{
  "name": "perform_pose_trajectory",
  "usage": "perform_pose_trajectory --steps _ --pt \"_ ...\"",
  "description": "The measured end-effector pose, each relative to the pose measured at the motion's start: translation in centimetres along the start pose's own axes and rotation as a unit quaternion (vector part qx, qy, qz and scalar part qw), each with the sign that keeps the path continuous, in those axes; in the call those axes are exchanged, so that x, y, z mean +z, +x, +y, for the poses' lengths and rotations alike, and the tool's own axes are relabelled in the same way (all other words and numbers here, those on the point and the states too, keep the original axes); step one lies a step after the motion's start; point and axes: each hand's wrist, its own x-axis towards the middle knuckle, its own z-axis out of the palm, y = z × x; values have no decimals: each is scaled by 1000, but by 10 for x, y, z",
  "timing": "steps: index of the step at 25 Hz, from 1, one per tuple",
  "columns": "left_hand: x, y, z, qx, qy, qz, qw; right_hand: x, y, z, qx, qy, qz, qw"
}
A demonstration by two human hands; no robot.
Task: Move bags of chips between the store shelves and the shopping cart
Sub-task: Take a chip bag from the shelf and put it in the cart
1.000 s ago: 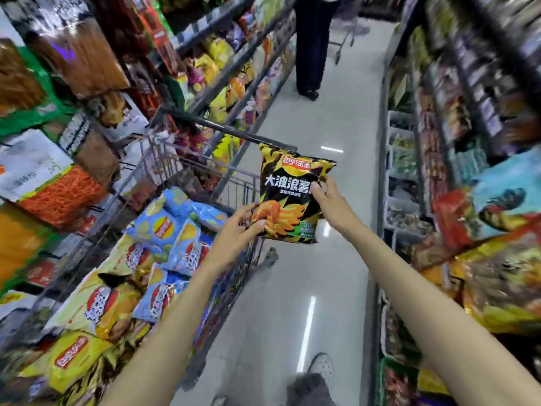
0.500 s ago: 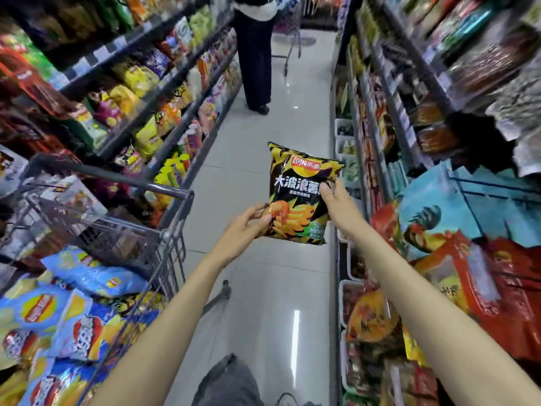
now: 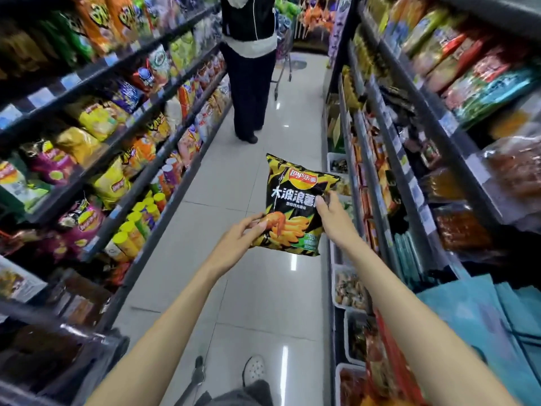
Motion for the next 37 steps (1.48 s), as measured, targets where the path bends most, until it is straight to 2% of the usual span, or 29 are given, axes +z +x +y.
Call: perform_pose_trajectory --steps 4,9,15,17,25,32,37 --pt "-43 81 17 -1 -4 33 999 13 95 -36 -27 3 -10 1000" --pt "-105 162 7 -9 7 76 997 54 197 -74 -44 26 -53 997" --pt "-190 248 -6 -33 17 161 986 129 339 -120 -73 39 -151 985" --pt "-224 276 -7 -39 26 213 976 161 393 -143 -104 32 -199 974" --pt "-351 328 -3 -83 17 412 907 309 545 -277 -243 -35 -346 906" --pt "-446 316 -22 -122 37 537 834 436 576 -374 -269 -58 -482 831" --pt "-523 307 -38 -127 77 620 770 525 577 -449 -323 -40 -524 787"
